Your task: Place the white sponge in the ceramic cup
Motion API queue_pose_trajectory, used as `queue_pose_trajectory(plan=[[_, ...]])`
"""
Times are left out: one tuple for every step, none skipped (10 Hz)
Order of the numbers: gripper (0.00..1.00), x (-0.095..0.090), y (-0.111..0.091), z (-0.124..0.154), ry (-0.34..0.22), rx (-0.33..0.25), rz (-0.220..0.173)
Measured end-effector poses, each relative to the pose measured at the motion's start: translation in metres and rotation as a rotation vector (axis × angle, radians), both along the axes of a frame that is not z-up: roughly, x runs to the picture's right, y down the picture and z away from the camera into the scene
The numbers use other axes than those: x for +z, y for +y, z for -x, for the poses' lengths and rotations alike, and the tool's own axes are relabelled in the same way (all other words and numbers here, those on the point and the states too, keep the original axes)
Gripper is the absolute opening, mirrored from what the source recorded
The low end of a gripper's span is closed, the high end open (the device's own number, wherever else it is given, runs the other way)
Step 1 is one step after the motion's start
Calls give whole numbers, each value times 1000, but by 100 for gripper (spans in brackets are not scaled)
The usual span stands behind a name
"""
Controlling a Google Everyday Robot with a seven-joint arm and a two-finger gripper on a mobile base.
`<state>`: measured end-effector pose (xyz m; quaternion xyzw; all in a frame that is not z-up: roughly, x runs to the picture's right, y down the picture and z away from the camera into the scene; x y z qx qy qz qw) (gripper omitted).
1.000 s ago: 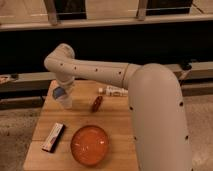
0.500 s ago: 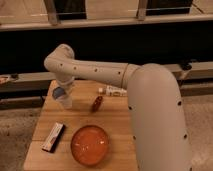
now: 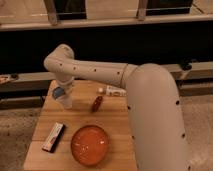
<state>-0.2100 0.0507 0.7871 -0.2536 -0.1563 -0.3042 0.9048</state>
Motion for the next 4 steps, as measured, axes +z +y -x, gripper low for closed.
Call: queue_pose_trajectory(plan=[[3,0,1,0,2,1,3],[3,1,1,0,6,4,4],[3,1,1,1,7,6,5],[3,2,1,1,8,7,6]])
